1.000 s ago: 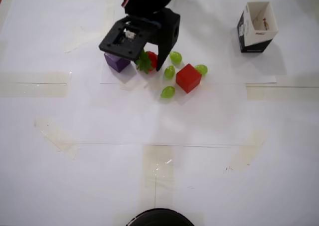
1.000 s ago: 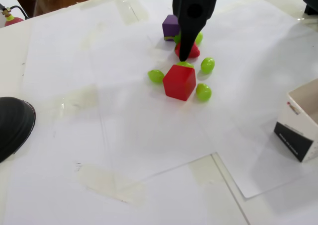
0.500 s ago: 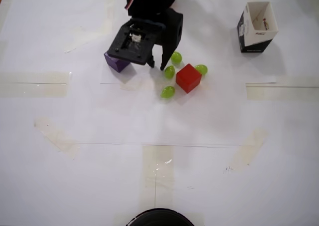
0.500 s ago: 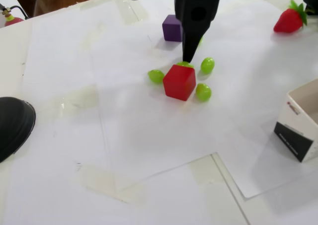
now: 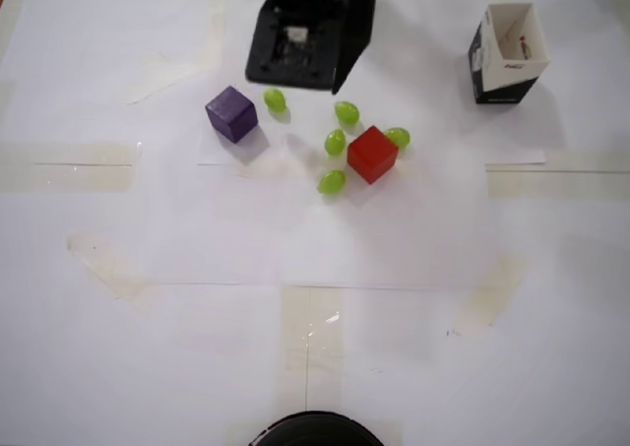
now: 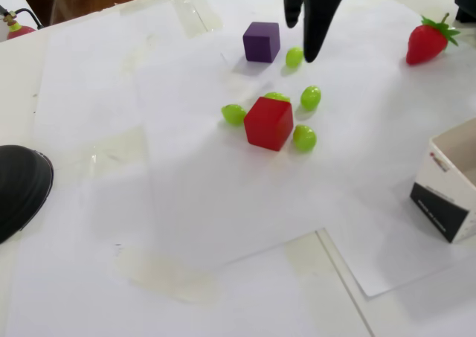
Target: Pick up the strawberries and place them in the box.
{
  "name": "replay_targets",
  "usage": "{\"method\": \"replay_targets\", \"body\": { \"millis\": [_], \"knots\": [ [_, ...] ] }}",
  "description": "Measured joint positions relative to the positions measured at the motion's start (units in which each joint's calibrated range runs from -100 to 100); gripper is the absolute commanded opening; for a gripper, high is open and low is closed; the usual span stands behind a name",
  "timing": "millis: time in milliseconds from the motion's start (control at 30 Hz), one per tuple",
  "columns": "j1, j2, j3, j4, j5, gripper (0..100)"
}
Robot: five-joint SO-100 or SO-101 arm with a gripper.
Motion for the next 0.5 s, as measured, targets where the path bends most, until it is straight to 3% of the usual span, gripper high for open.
{"method": "replay_targets", "body": {
  "millis": [500],
  "knots": [
    [-1.65, -33.80, 16.20, 23.64, 2.49, 31]
  ]
}}
